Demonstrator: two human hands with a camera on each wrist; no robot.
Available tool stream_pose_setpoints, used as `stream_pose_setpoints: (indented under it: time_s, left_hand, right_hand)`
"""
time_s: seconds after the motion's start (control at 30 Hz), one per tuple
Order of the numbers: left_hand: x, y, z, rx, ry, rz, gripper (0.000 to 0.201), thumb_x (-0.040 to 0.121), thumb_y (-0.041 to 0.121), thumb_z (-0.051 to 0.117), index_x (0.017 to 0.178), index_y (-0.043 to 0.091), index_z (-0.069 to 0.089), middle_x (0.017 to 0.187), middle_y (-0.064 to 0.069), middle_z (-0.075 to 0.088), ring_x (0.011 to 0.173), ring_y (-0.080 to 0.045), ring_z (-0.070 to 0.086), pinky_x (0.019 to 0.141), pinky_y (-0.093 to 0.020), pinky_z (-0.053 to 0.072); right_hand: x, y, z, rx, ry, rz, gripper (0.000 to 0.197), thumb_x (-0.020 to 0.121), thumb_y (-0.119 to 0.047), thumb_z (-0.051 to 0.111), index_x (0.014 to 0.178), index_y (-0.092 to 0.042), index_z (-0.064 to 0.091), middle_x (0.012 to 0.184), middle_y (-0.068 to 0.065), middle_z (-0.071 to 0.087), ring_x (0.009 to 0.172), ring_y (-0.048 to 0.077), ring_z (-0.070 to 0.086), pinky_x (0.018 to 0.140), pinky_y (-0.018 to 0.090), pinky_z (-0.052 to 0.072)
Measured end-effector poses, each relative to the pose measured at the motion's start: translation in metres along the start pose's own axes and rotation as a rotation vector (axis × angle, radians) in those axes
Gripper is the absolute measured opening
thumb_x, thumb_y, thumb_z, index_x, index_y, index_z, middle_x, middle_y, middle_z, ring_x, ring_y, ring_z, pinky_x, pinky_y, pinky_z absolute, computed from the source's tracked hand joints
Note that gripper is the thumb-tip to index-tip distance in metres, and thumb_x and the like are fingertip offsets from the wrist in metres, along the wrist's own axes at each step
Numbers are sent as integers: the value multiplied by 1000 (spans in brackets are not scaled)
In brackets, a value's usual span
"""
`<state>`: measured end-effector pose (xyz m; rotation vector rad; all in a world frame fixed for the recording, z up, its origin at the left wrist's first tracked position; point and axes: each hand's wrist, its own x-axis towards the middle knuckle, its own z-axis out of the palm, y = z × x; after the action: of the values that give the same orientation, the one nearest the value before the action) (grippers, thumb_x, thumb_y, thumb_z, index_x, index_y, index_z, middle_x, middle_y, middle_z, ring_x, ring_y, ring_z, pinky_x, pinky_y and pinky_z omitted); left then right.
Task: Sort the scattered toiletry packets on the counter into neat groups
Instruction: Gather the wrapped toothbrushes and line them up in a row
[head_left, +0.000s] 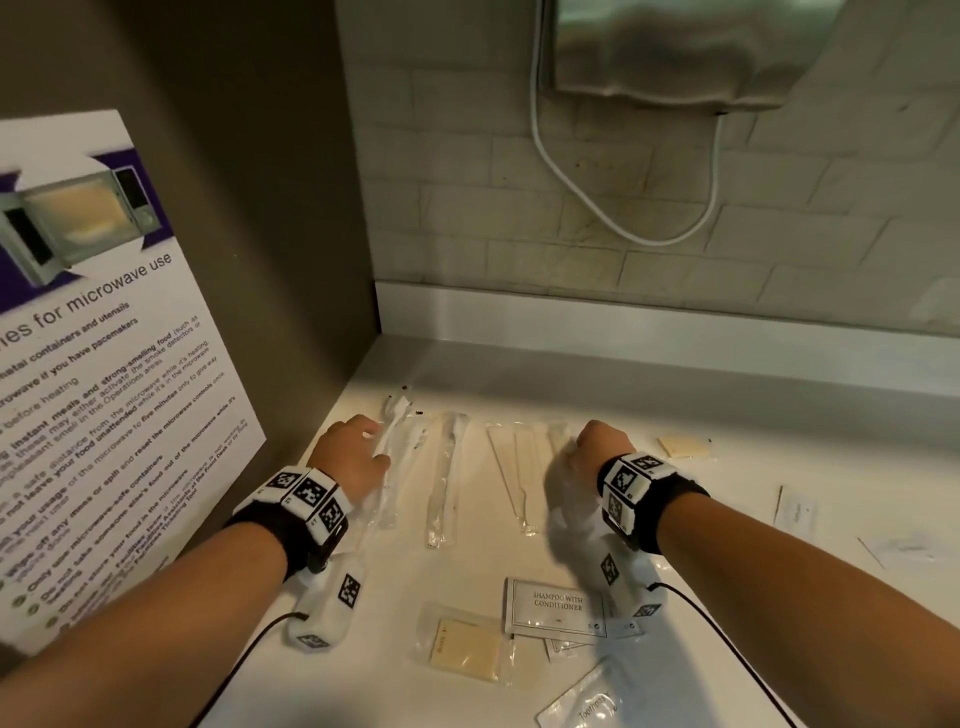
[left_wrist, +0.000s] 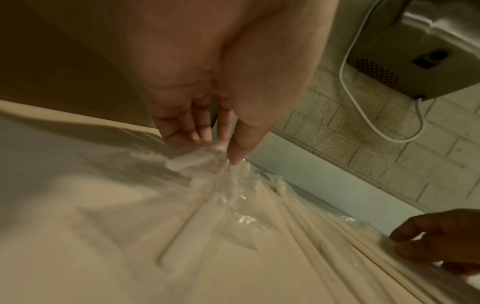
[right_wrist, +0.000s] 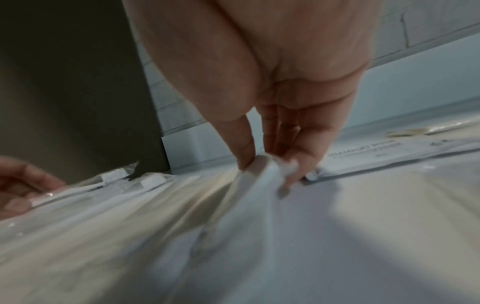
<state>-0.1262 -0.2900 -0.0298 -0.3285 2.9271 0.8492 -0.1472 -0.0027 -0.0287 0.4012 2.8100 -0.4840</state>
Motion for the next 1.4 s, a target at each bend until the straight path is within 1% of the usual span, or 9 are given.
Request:
stream_pose_setpoints:
  time_s: [0.13,0.23,0.33,0.43,0.6,0.77,0.9,1.23,1.4]
  left_hand:
    - [-8,3,-4,1,-44,-11,42,91,26,60,133,18,55,130,-7,62,114,-25,59,94,-27,43]
    - [-11,4,-5,-57,-69,-10,43,92,26,60,134,14,54,129,-10,62,116,-26,60,94,-28,44]
    - [-7,-4,-5,-155,-1,-5,40,88,17,64,127,15,55,116,-9,68,105,-25,64,94,-28,47]
    - [-6,-15,-9,-242,126,-12,35,87,13,65,121,14,56,100,-3,64,98,-25,64,89,-31,49]
    - [-9,-29,-16,-264,202,-41,35,85,16,70,117,9,57,102,-13,66,101,-29,63,87,-28,45]
    - [-9,-39,-7,-106,69,-61,29,88,25,66,114,11,63,116,-11,67,105,-26,63,89,-27,46]
    - [-10,-43,-6,-18,125,36,35,93,18,60,127,8,62,130,-11,56,115,-25,60,101,-26,39]
    - [-4,-49,-1,23,31,96,39,91,10,62,129,9,61,133,-8,54,113,-21,62,103,-23,41]
    - [2,-45,-2,38,25,92,39,93,12,58,132,10,59,135,-10,53,119,-24,58,106,-27,40]
  right_hand:
    - [-7,0,-6,-131,-4,-29,23,90,-24,54,106,-9,61,115,12,63,101,29,63,78,31,49]
    - [-17,-17,-14,-73,59,-78,39,92,-30,52,125,-8,54,128,13,54,112,32,58,86,37,48]
    - [-33,-49,-12,-61,67,-319,49,93,-33,54,137,-14,44,137,11,46,124,32,48,100,42,45]
    - [-50,-85,1,-150,-24,-578,50,91,-40,56,135,-20,47,136,7,49,124,29,46,100,44,44]
    - [-61,-129,30,-319,-128,-812,59,90,-44,57,143,-24,41,148,5,41,135,29,37,108,46,37]
    - [-56,-147,48,-458,-167,-837,69,89,-54,54,147,-22,36,153,6,34,140,30,30,113,48,29]
    - [-55,-150,54,-469,-160,-853,66,89,-57,50,143,-20,42,150,5,39,141,30,27,115,47,23]
    - [-55,-134,58,-390,-110,-839,69,86,-59,53,141,-18,43,144,6,46,132,29,41,112,42,29]
    - [-55,-138,55,-457,-121,-838,82,80,-72,48,143,-21,42,151,3,38,144,30,24,119,50,8]
